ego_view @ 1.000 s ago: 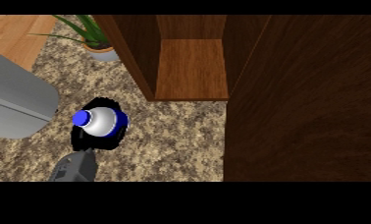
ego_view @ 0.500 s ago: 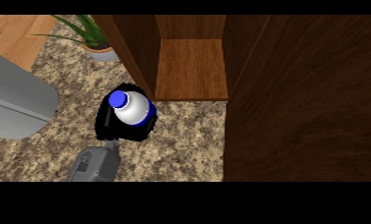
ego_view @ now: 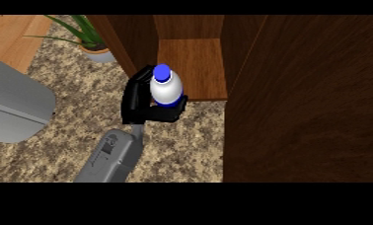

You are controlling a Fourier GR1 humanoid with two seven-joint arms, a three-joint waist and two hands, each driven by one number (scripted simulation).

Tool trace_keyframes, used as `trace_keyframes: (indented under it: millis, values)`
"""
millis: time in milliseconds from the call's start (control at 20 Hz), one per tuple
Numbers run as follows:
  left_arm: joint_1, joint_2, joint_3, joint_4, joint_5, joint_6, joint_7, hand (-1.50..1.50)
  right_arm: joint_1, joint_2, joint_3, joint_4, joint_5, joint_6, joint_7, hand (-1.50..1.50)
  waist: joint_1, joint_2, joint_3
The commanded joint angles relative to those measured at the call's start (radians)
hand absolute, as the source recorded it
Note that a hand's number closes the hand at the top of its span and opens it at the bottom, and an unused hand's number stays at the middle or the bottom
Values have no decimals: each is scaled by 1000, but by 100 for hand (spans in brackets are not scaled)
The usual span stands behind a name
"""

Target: Pick up the bottled water, place it into the cabinet and close the cabinet

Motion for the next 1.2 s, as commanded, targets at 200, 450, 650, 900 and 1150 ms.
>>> trace_keyframes:
  millis: [200,450,650,900,1150]
  values:
    - [-215,-1,-33,171,-37,186,103,150,41,-26,-41,-168,-145,-50,80,-150,-11,4,0]
    - [-328,-1,-17,342,24,207,68,150,31,11,-7,-134,-116,-11,51,-150,-18,6,0]
    - [-364,-1,12,456,73,154,25,150,31,5,-36,-121,-132,2,56,-150,-18,7,0]
    - [-467,-1,29,575,104,193,-30,150,-11,-40,-46,-117,-188,-52,81,-150,-24,12,-1]
    - [-590,-1,86,710,116,191,-90,150,29,-18,-47,-117,-172,-4,60,-150,-37,14,-1]
